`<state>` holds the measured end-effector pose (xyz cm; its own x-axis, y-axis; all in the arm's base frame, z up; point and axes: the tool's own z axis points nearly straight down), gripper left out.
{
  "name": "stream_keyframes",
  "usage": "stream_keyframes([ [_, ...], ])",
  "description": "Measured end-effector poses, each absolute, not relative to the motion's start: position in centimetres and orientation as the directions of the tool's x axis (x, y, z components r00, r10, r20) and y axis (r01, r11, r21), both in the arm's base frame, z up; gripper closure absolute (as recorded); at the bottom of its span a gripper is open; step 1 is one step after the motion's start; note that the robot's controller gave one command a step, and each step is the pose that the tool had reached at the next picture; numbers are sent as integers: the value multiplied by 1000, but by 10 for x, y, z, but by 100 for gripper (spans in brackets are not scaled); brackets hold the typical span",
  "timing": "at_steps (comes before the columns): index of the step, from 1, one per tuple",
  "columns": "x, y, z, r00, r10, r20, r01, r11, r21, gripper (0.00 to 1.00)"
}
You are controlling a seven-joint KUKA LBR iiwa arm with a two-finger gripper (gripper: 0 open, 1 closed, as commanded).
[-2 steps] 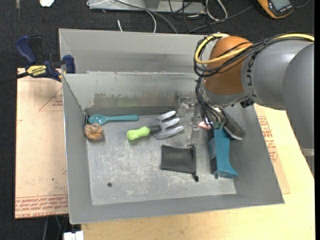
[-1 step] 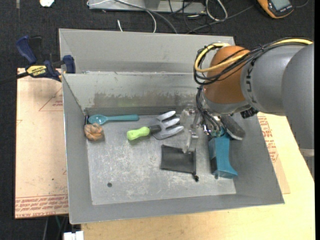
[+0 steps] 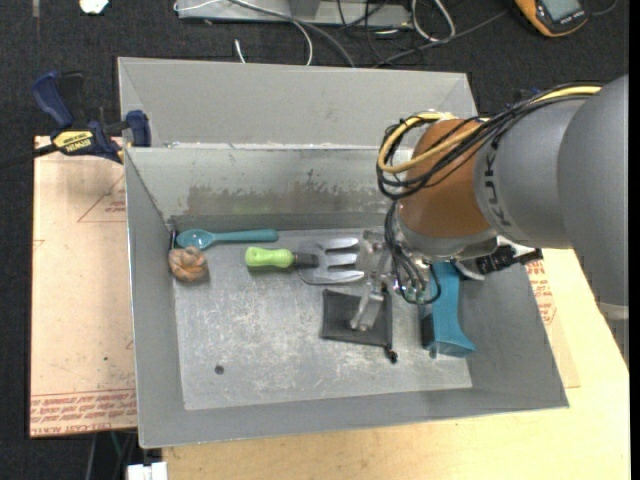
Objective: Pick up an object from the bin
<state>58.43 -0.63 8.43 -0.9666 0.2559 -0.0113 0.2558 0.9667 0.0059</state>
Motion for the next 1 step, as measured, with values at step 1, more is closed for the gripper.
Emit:
stream_keyframes([
  [1, 565, -12, 77, -978, 210, -11, 210, 978, 5, 0],
])
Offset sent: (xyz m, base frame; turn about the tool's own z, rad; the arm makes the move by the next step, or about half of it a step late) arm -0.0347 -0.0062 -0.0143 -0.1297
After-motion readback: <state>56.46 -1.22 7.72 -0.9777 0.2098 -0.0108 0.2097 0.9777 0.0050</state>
